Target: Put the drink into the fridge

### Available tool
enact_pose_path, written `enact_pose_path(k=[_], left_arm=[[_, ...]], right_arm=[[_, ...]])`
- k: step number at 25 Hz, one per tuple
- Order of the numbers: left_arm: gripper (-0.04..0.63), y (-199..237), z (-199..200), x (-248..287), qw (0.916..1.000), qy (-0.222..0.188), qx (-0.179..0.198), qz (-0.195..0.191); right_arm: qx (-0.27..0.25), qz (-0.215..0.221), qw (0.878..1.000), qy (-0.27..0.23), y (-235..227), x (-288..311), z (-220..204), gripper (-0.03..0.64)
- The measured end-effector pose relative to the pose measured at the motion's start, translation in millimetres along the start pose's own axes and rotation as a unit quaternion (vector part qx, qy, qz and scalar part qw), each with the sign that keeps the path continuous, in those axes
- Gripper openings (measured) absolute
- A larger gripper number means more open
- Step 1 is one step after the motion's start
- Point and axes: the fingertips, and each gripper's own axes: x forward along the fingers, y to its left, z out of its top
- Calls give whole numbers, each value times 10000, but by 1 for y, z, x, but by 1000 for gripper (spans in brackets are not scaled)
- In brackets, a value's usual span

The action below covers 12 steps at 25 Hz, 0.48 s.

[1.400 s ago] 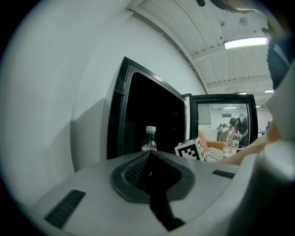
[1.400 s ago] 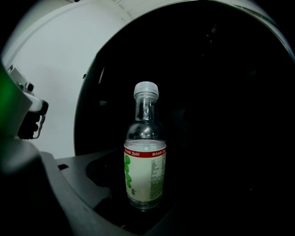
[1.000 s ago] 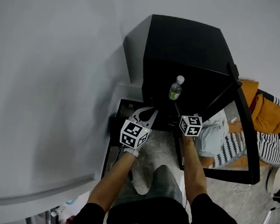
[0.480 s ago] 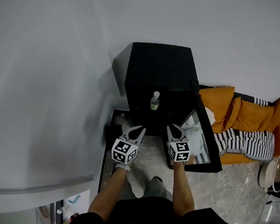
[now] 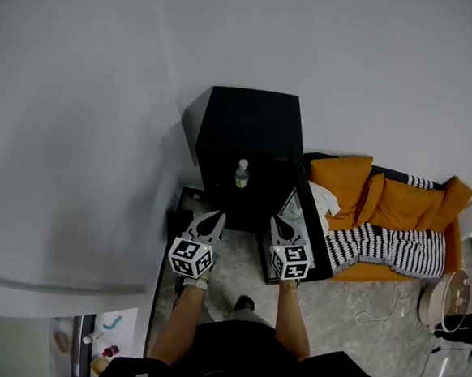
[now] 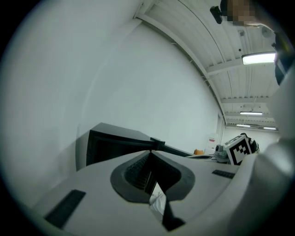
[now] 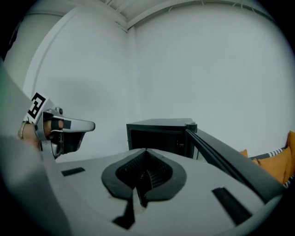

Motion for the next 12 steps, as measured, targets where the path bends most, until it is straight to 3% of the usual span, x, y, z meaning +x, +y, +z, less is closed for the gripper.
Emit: enact_pose_path(k=[12], left_arm=[[6,-45,25,-15,9995,-307,103,-15]], right_arm=[[-277,905,9953,-226,30,-35,41,8]])
